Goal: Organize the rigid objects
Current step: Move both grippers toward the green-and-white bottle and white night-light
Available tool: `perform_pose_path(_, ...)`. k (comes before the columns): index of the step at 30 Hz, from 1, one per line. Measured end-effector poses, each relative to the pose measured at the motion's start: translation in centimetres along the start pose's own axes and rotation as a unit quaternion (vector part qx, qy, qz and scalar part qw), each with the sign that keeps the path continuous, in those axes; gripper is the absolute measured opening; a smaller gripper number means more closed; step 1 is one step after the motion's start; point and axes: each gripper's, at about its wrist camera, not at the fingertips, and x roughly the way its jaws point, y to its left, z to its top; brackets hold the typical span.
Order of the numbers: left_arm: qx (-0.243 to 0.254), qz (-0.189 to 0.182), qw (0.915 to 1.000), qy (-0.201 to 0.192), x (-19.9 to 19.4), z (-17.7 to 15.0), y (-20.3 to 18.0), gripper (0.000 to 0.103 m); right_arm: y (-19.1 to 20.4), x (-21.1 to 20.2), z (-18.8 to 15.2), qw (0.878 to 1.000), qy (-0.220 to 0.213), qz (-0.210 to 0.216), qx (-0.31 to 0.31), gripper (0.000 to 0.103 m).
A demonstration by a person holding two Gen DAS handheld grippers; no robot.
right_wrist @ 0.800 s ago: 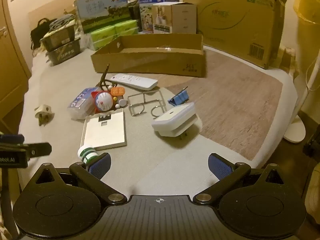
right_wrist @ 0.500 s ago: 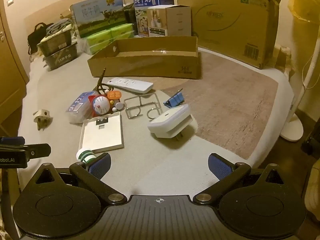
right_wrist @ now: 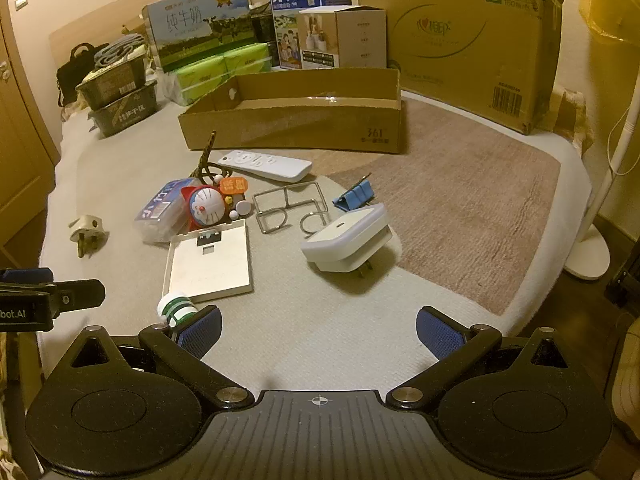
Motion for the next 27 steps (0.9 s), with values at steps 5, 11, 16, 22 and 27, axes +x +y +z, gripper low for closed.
perform_pose_path(5,-0.001,0.001,1.0,0.0,0.0,0.0,0.0,0.094,0.0,-0.1,-0.1,1.0,-0.002,0.0,0.0,0.103)
perform_pose_path(11,0.0,0.002,1.0,0.001,0.0,-0.1,-0.1,0.094,0.1,0.0,-0.1,1.0,-0.001,0.0,-0.001,0.103)
perform_pose_path(16,0.0,0.004,1.0,0.001,0.2,-0.1,0.2,0.094,0.2,0.0,-0.1,1.0,-0.003,0.001,0.0,0.103)
perform_pose_path(22,0.0,0.007,1.0,0.002,0.4,0.0,0.7,0.094,0.3,0.2,0.1,1.0,-0.003,0.006,0.0,0.103)
perform_pose_path(27,0.005,0.009,0.9999,0.001,0.6,0.0,0.9,0.094,0.8,0.3,0.2,1.0,-0.009,0.011,-0.002,0.103)
